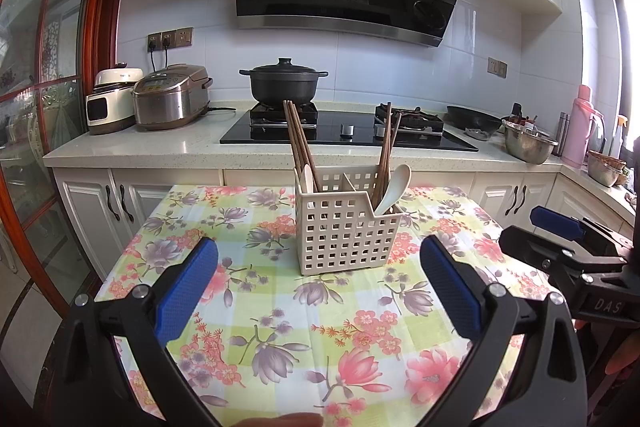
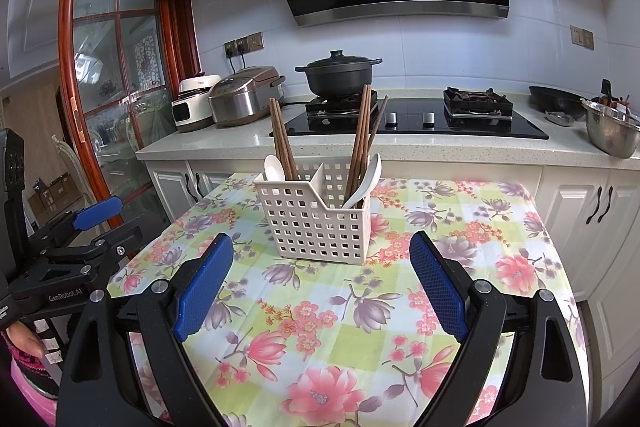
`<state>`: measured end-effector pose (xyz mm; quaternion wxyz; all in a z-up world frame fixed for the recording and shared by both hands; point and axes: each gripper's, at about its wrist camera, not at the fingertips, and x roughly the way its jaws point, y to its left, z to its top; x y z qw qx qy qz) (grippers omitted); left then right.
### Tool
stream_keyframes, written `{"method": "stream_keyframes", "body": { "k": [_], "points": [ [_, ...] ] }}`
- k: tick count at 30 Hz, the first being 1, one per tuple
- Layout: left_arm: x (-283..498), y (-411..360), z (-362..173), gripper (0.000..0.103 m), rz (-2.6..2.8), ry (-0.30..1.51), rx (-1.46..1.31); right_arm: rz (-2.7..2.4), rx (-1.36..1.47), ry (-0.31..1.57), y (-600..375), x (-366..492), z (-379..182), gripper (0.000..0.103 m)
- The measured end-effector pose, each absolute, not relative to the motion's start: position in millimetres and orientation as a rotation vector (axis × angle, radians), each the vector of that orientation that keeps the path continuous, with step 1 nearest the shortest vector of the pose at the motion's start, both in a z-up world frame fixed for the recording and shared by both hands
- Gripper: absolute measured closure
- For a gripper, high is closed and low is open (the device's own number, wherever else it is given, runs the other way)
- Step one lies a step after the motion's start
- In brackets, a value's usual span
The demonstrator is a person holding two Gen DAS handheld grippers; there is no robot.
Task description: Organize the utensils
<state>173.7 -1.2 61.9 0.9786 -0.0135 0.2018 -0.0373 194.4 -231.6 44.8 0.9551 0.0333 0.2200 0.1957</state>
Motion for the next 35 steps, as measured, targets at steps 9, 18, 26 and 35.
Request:
{"method": "stream_keyframes", "body": {
  "k": [9, 18, 26, 35],
  "points": [
    [172.2, 0.7, 60.6, 0.005, -0.069, 0.409, -0.025, 0.398, 0.067, 0.447, -232.7, 194.8, 44.2, 0.018],
    [173.1, -0.5, 60.7, 0.005, -0.067, 0.406, -0.027, 0.399, 0.073, 0.446, -232.1, 194.1, 45.2, 0.018],
    [173.8, -4.8, 57.2, 0.005, -0.014, 0.411, -0.020, 0.398, 0.080, 0.449, -232.3, 194.1, 45.6, 0.018],
    [176.0, -4.0, 56.6, 0.005, -0.024, 0.406, -0.020, 0.395, 0.085, 0.451, -235.0, 196.5, 42.6, 0.018]
  ]
}}
